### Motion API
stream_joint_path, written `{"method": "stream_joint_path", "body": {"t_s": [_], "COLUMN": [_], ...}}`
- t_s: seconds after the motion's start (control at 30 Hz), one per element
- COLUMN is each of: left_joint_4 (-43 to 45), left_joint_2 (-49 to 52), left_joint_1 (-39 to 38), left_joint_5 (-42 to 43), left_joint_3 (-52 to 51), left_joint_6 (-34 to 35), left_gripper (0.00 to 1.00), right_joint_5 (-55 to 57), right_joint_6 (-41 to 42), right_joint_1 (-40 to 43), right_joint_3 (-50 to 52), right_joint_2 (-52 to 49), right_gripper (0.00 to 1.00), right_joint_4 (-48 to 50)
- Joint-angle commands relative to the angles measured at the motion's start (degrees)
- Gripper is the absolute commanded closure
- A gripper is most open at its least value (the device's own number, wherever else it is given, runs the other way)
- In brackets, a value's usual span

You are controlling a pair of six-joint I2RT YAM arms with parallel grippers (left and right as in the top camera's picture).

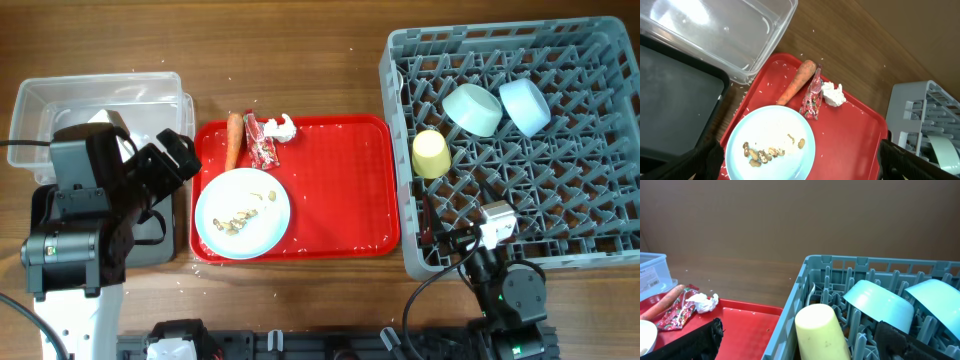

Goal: Sort waste into correct bins and load items into the dishwasher rack
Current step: 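Grasp the white tissue on the red tray with the left gripper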

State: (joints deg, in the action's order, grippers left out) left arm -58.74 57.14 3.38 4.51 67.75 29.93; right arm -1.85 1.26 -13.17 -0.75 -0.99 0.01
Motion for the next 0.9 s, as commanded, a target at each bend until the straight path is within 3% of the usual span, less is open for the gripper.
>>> {"method": "stream_joint_path", "body": {"t_s": [0.0, 0.13, 0.23, 0.33, 0.4, 0.5, 0.53, 0.6, 0.7, 0.87], "left_joint_4": [0.17, 0.24, 1.09, -0.15, -1.64, -2.89, -3.08, -3.19, -0.76, 4.83], "left_joint_2": [0.02, 0.02, 0.74, 4.33, 9.18, 17.46, 19.41, 24.22, 28.74, 30.99], "left_joint_1": [-0.15, -0.15, -0.46, -3.69, -8.2, -16.9, -19.28, -25.2, -30.6, -32.83], "left_joint_5": [-0.48, 1.09, 9.33, 7.48, 4.52, 1.57, 0.09, -5.99, -9.38, -12.48], "left_joint_3": [0.52, 0.52, 0.52, 0.52, 0.5, 0.5, 0.5, 0.5, 0.5, 0.5], "left_joint_6": [0.59, 0.59, -0.11, -2.93, -2.93, -2.03, -0.72, 3.87, 5.35, 7.41], "left_gripper": [0.0, 0.0, 0.0, 0.04, 0.14, 0.4, 0.42, 0.42, 0.43, 0.4], "right_joint_5": [0.39, 0.39, 0.42, 0.39, 0.39, 0.42, 0.39, 0.39, 0.42, 0.42], "right_joint_6": [0.66, 0.61, 0.63, 0.66, 0.66, 0.68, 0.66, 0.66, 0.66, 0.63], "right_joint_1": [0.28, 0.28, 0.28, 0.28, 0.28, 0.28, 0.28, 0.28, 0.28, 0.28], "right_joint_3": [0.46, 0.46, 0.46, 0.46, 0.46, 0.46, 0.46, 0.46, 0.46, 0.46], "right_joint_2": [0.72, 0.72, 0.72, 0.72, 0.72, 0.72, 0.72, 0.72, 0.72, 0.72], "right_gripper": [0.0, 0.0, 0.0, 0.0, 0.0, 0.0, 0.0, 0.0, 0.01, 0.0], "right_joint_4": [0.35, 0.35, 0.35, 0.35, 0.35, 0.35, 0.35, 0.35, 0.35, 0.35]}}
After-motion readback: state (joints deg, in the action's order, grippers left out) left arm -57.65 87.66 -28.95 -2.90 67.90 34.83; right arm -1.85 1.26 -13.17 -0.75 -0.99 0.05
